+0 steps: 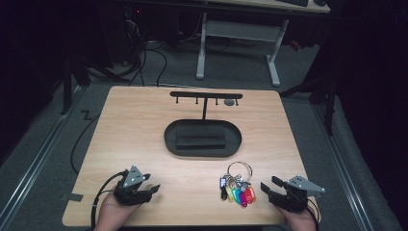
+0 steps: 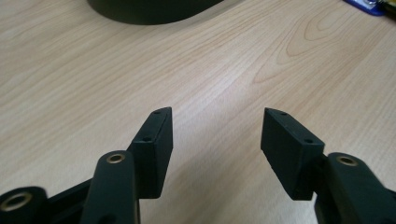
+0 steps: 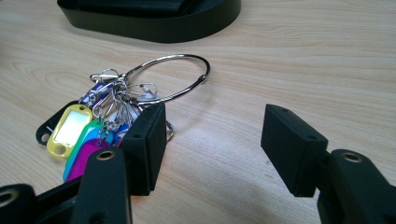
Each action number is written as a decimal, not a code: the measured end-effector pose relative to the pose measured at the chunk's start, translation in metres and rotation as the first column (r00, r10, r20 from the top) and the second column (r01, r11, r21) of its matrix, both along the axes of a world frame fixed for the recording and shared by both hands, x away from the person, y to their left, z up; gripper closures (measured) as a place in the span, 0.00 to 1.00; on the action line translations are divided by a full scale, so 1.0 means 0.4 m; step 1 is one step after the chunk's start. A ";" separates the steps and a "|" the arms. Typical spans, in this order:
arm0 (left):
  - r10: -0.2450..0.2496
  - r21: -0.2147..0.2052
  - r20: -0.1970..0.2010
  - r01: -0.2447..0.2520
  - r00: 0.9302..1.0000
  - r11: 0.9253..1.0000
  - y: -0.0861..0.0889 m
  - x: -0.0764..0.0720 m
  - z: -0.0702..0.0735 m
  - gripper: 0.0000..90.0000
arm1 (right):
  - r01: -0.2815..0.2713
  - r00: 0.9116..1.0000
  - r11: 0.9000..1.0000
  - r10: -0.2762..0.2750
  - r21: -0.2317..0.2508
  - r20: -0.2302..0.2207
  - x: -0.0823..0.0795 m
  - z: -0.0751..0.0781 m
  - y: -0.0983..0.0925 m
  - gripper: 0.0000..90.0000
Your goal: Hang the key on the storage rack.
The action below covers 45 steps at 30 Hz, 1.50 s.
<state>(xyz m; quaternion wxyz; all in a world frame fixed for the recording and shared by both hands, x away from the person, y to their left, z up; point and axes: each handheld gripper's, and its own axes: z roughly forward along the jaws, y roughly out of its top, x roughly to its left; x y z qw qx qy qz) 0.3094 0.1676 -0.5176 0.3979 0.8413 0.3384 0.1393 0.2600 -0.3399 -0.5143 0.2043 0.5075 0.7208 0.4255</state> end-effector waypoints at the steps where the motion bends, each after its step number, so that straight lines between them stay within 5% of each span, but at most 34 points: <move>1: 0.003 -0.010 -0.003 -0.003 1.000 1.000 0.006 -0.005 -0.005 0.48 | -0.003 1.000 1.000 0.003 -0.012 0.002 0.000 0.001 0.003 0.45; 9: 0.003 -0.008 0.015 -0.003 1.000 1.000 0.021 -0.019 0.006 0.41 | 0.016 0.998 0.997 -0.021 -0.081 -0.057 0.002 0.010 0.044 0.44; 12: -0.018 0.031 0.050 0.016 0.999 0.999 0.024 -0.031 -0.002 0.36 | 0.009 0.996 0.991 -0.021 -0.131 -0.090 0.003 0.013 0.069 0.42; 20: -0.077 -0.028 0.058 0.079 0.995 0.996 0.023 -0.039 -0.014 0.37 | -0.006 0.985 0.978 -0.030 -0.208 -0.168 0.013 0.025 0.099 0.43; 28: -0.042 -0.029 0.086 0.045 0.995 0.999 0.039 -0.047 -0.008 0.37 | -0.015 0.961 0.964 -0.059 -0.264 -0.269 0.040 0.051 0.099 0.40; 35: -0.021 -0.009 0.118 0.022 0.993 1.000 0.042 -0.044 -0.006 0.34 | -0.027 0.948 0.968 -0.054 -0.250 -0.314 0.062 0.064 0.109 0.38; 40: -0.031 -0.035 0.096 0.034 0.995 0.999 0.038 -0.038 -0.010 0.34 | -0.035 0.934 0.968 -0.056 -0.247 -0.354 0.087 0.093 0.114 0.35; 45: -0.038 -0.029 0.119 0.042 0.992 0.999 0.042 -0.053 -0.004 0.33 | -0.064 0.921 0.961 -0.047 -0.268 -0.388 0.101 0.129 0.135 0.35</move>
